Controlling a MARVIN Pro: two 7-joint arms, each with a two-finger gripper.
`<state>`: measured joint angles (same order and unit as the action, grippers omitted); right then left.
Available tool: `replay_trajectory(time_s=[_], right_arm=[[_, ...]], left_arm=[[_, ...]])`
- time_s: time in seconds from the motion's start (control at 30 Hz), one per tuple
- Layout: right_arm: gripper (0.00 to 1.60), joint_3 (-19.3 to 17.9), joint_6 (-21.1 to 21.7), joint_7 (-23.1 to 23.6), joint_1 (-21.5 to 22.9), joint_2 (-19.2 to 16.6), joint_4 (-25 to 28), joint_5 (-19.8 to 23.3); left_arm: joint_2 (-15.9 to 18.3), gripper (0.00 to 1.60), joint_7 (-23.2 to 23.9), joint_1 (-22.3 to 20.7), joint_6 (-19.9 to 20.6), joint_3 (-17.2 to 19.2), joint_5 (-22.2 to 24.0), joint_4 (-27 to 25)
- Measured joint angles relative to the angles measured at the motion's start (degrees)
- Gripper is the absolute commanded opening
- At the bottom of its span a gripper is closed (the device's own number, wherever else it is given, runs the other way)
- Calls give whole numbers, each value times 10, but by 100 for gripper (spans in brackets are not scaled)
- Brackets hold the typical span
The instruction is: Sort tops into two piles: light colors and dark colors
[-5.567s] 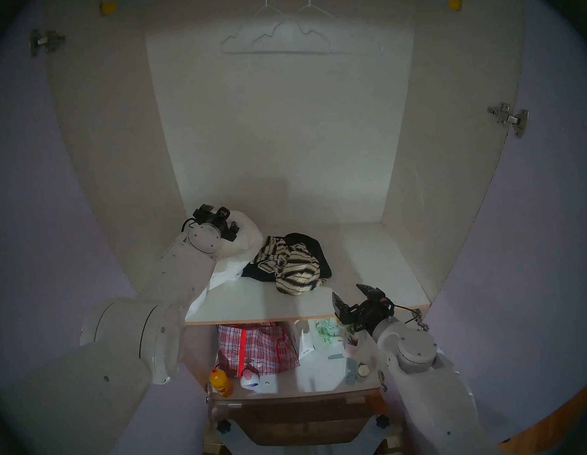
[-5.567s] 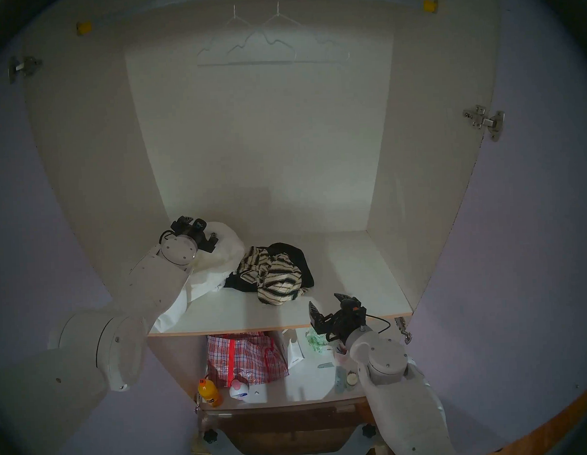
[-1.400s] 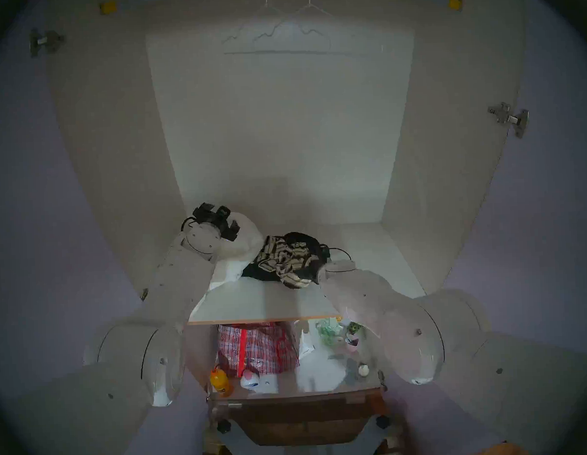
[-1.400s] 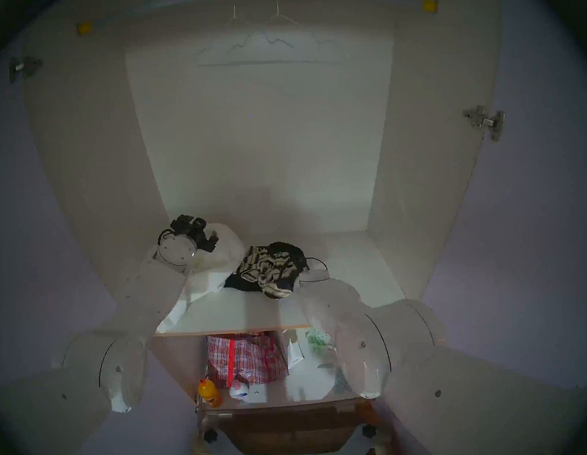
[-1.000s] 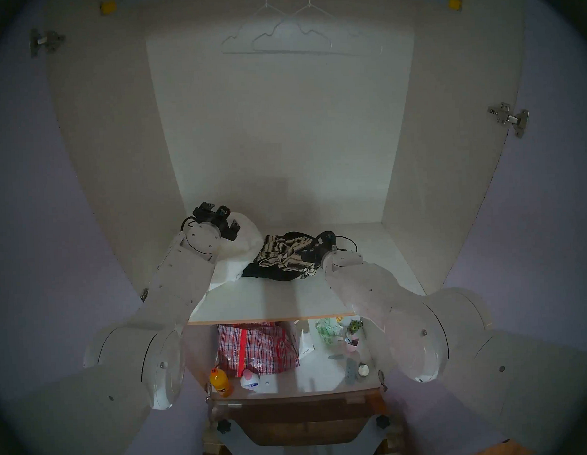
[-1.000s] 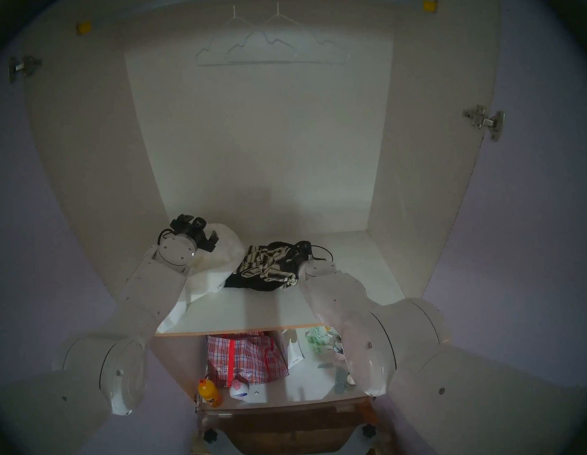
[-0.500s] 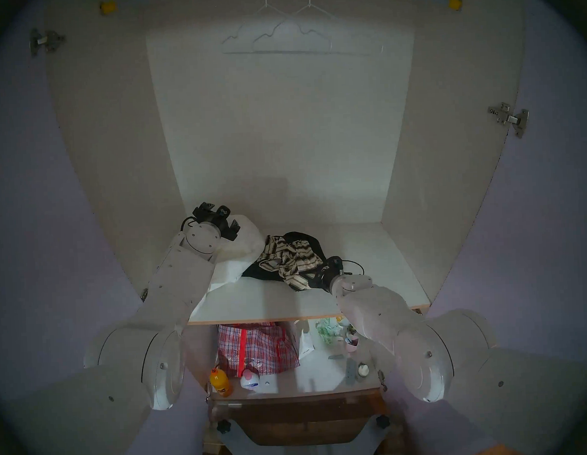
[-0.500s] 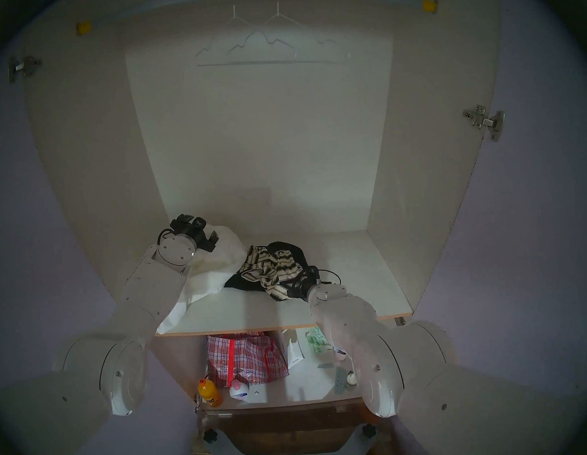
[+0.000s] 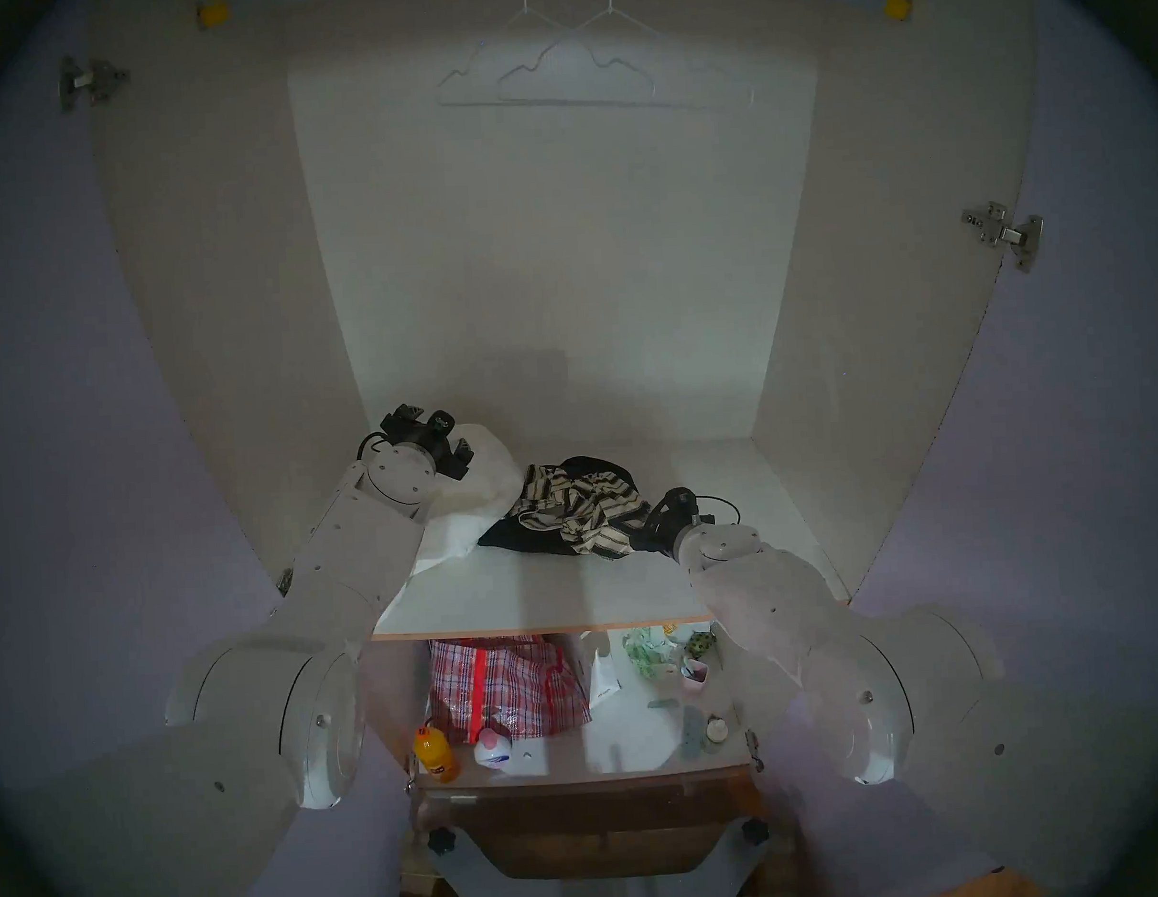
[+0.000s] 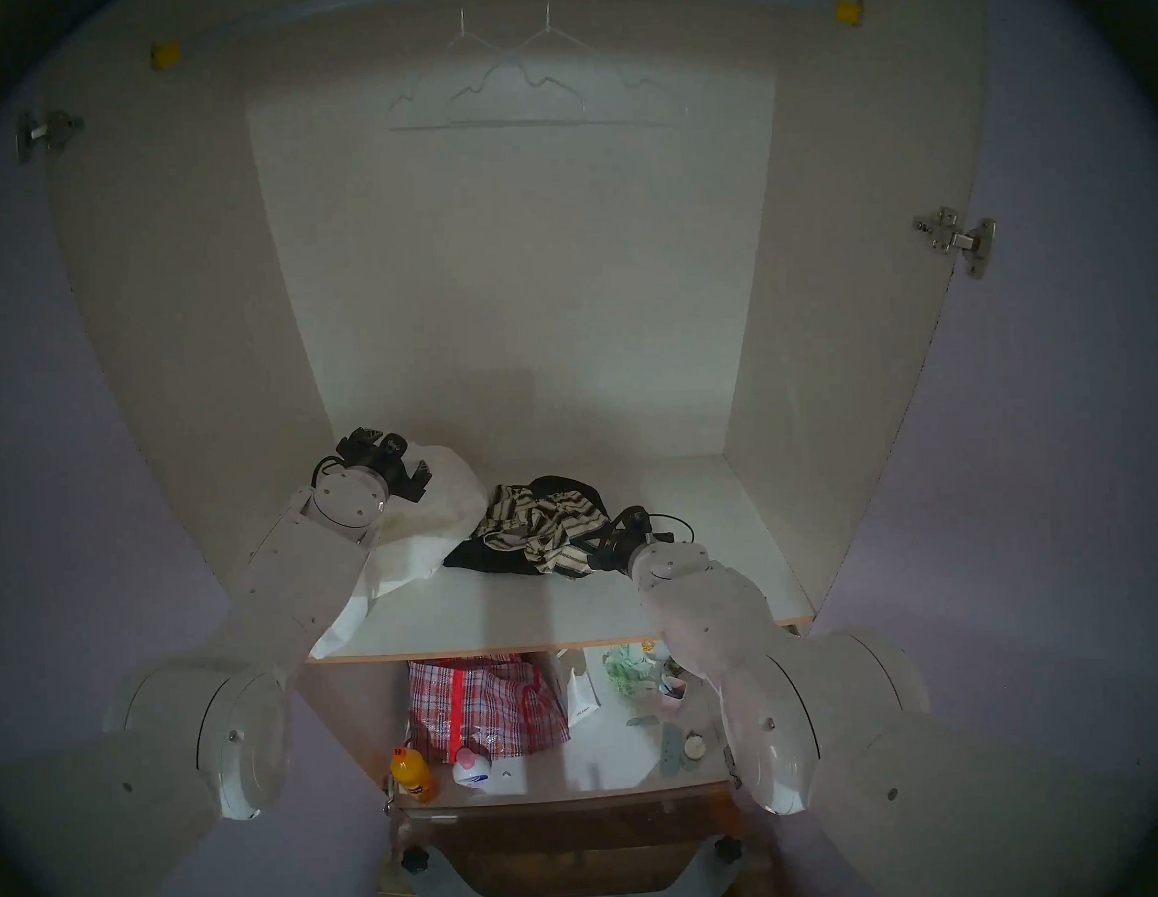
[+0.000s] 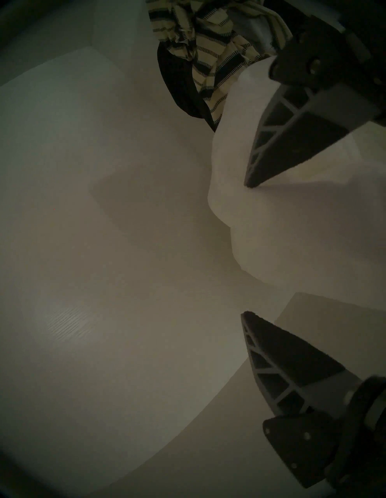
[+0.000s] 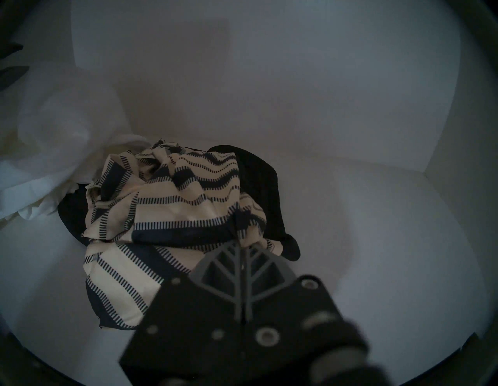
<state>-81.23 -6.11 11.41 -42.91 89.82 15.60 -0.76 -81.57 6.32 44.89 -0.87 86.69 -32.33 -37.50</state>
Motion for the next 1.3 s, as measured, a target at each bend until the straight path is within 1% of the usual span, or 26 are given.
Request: replay_trajectory(time_s=[0.2,0.23,0.33,0.37,0.43,0.5,0.63,0.9,1.03,1.17,1.23,1.3], right_arm=[[0,0,-5,5,5,-33,15,-5],[0,0,-5,7,5,-50,19,-7],[0,0,-6,10,3,-72,23,-10],[0,0,-6,12,1,-85,26,-12],[0,0,-7,17,-3,-92,31,-14],[0,2,-9,23,-6,-90,35,-15],[0,7,-13,36,-12,-70,44,-16],[0,24,-25,70,-23,25,74,-16],[0,30,-28,82,-29,62,90,-15],[0,33,-29,86,-38,67,104,-15],[0,32,-29,87,-44,64,111,-15],[0,32,-29,89,-52,58,121,-16]], left_arm=[[0,160,0,0,0,0,0,4],[0,160,0,0,0,0,0,5],[0,160,0,0,0,0,0,6],[0,160,-1,0,0,0,0,7],[0,160,-1,0,0,0,0,7],[0,160,-1,0,0,0,0,8],[0,160,-2,0,0,0,0,8],[2,160,-3,-3,0,-1,-1,7],[1,160,-3,-4,-3,-5,-2,4],[-2,160,-1,-4,-4,-10,-2,1],[-6,160,1,-5,-4,-4,4,1],[-9,160,6,-7,-5,12,17,0]])
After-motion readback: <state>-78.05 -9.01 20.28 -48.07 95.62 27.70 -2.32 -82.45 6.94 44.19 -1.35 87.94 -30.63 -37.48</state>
